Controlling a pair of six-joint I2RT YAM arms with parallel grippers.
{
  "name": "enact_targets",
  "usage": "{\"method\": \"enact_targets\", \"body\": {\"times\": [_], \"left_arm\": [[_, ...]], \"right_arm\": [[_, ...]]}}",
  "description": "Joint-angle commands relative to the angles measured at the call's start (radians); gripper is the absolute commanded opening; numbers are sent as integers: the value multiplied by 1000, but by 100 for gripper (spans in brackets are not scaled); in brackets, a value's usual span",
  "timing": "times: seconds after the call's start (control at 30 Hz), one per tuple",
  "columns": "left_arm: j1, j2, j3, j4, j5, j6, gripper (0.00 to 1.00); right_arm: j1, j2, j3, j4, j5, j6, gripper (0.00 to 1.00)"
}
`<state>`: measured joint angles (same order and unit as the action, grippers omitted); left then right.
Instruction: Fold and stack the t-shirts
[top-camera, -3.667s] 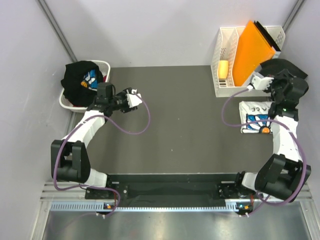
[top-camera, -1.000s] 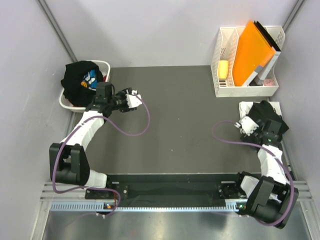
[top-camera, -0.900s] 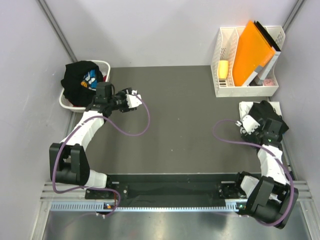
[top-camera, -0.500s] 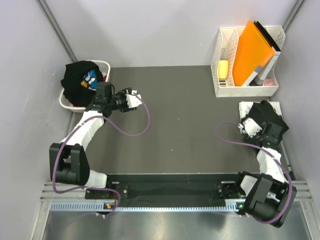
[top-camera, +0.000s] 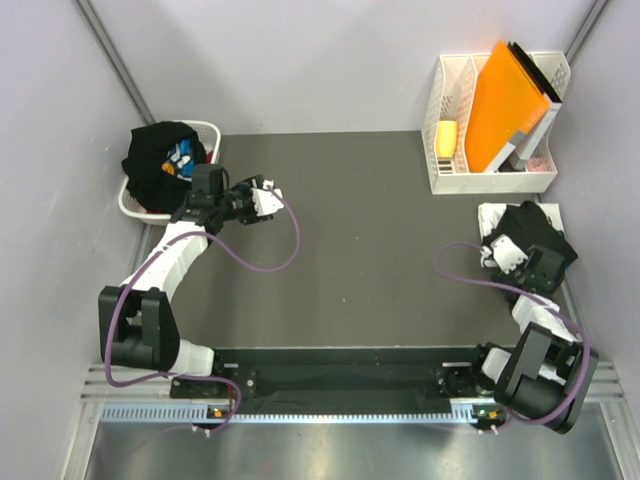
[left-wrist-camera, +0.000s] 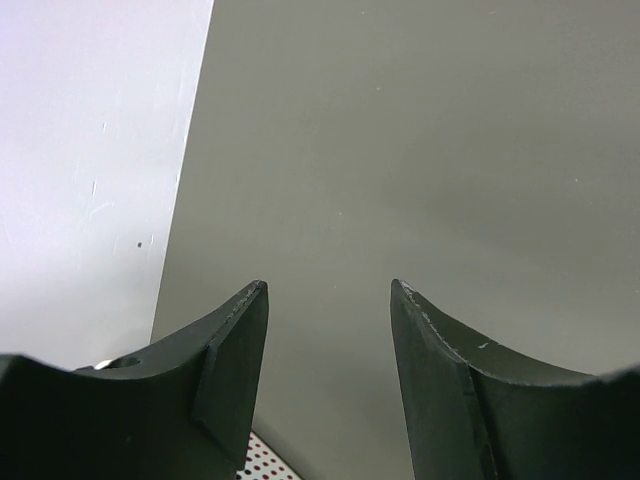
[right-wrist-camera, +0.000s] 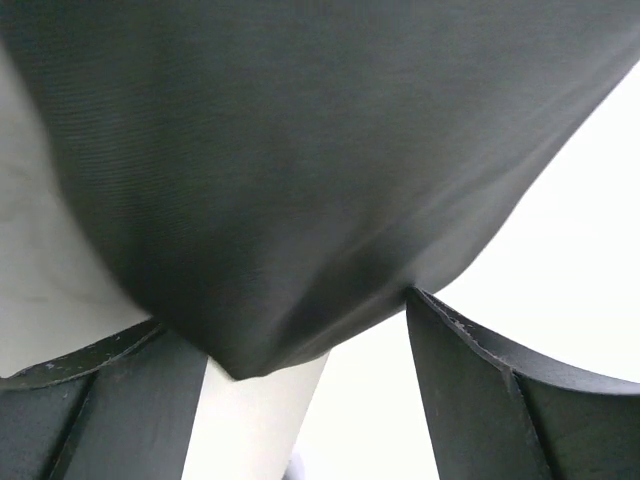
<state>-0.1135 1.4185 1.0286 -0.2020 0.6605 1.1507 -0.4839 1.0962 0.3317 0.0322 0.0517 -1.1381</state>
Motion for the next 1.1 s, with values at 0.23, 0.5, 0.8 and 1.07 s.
{"method": "enact_targets", "body": {"times": [0.23,0.5,0.8,1.07], "left_arm": [[5,-13,25,26,25,-16,57],[3,-13,25,26,28,-14,57],[3,-7,31,32,37,-16,57],[2,5,39,38,45,-25,57]], "right_arm": [[-21,50,16,166,7,-8,17],[-21,39,50,199,36,-28,0],[-19,18,90,206,37,-58,0],[14,48,66,344,63,-184,0]]}}
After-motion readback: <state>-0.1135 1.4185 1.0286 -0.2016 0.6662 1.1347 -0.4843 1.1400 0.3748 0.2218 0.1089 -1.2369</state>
